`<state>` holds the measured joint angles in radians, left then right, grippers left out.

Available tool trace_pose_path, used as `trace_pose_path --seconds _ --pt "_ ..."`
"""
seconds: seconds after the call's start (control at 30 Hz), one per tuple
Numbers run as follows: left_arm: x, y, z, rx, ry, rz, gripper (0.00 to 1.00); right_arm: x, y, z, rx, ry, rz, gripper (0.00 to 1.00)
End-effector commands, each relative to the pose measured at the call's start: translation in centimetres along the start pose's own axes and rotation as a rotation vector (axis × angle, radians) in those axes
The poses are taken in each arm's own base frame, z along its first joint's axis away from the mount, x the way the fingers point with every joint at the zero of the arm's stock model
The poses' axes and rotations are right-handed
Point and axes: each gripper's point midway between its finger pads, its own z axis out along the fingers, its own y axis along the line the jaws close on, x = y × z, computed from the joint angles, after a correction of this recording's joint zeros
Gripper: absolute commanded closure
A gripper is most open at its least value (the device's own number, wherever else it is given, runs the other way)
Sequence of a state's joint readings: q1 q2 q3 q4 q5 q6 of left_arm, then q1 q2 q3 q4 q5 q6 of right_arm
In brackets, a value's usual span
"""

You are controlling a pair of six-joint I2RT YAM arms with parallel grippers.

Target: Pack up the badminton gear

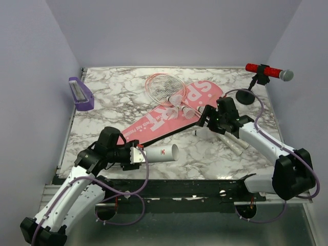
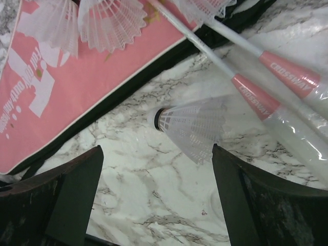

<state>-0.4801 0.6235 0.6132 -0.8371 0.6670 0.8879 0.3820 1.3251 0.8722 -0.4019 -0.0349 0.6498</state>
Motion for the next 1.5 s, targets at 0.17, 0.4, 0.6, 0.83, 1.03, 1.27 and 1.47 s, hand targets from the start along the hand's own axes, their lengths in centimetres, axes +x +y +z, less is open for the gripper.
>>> trace_pose_path --seconds 0.17,0.4,0.6,0.83,1.03,1.27,1.47 --pt "0.4 2.7 -0.1 -0.080 0.076 -0.076 0.40 3.4 0.3 0.5 -0.144 0.051 0.010 0.09" --pt "-1.1 3.3 -1.5 -0.105 0.093 -0.160 0.40 3.8 0.5 1.1 -0.187 0.051 0.007 0.20" --pt "-1.2 2.1 -2.4 -0.106 0.077 -0.117 0.40 3.7 0.6 2.0 -0.199 0.051 0.006 0.32" --pt "-0.9 0.8 -2.4 -0.084 0.061 -0.111 0.40 3.5 0.6 2.5 -0.189 0.050 0.013 0.40" --pt "-0.9 0.5 -1.9 -0.066 0.038 -0.107 0.41 3.9 0.2 2.9 -0.188 0.040 0.039 0.52" --pt "-1.0 0.3 -1.5 -0.049 0.017 -0.087 0.44 4.3 0.4 3.0 -0.234 0.014 0.066 0.78" --pt "0.7 -0.1 -0.7 -0.043 0.039 -0.007 0.44 3.1 1.5 1.3 -0.289 -0.043 0.052 0.89"
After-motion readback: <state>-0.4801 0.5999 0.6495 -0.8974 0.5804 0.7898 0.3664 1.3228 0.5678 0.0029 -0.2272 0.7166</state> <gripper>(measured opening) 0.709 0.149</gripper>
